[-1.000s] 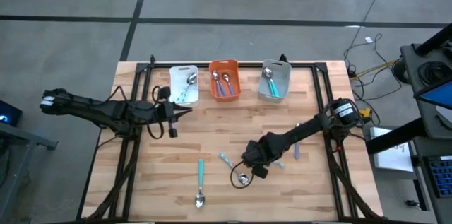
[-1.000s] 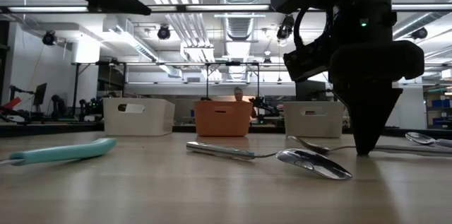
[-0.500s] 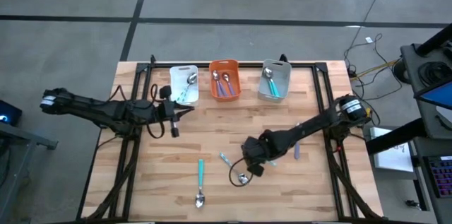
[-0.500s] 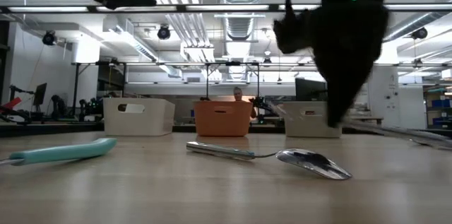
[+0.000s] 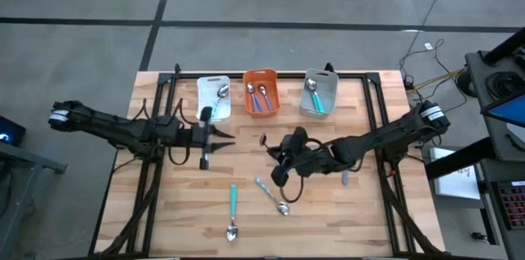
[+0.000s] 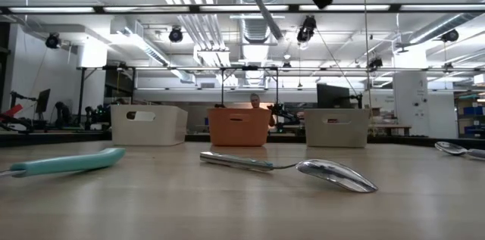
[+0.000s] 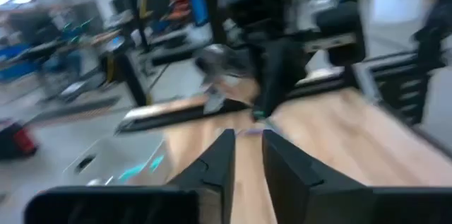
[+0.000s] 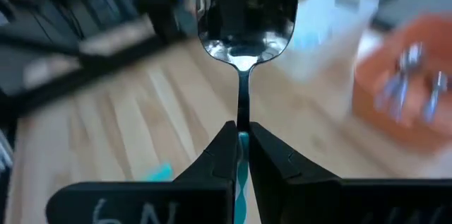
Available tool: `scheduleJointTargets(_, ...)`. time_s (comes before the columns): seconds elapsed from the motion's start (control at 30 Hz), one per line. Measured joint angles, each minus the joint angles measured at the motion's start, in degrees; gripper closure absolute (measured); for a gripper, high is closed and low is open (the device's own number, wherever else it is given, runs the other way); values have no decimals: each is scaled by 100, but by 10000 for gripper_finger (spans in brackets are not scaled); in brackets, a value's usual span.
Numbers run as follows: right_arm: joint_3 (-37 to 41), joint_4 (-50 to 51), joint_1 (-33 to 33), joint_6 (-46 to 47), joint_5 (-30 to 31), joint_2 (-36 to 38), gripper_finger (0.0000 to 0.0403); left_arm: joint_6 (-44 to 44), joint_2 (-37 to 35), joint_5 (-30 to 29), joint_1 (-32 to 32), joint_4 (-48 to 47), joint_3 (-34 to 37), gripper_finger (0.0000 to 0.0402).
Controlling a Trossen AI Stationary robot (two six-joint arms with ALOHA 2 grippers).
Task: Sort silverware by color (type)
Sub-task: Put the blue patterned spoon into the white bin
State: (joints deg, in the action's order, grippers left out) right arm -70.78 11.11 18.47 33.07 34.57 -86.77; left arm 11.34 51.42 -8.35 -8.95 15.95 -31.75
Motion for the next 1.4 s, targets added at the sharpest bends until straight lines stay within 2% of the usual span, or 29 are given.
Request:
scheduleJointTargets(0.17,-4,-829,-2,-602,208,84,390,24,556,197,1,833,-21,307)
scheduleJointTargets(0.33,-4,-978,-2,-719,497,37,390,84,1149,193,9,1454,-79,271)
scheduleJointTargets(0.63,-4,-1002,1,-720,1096,7,390,151,1944,-1,15,1558,-502,217)
scheduleJointTargets(1.03,-4,-1011,1,-763,1381,7,390,169,2887,-50,26,1593,-1038,215)
scheduleJointTargets(1.23,-4,-1064,1,-759,1359,10,390,172,3082,-135,48,1727,-1091,215)
scheduleJointTargets(1.4,-4,-1094,3,-717,1587,10,390,141,3142,-165,59,1888,-1091,215)
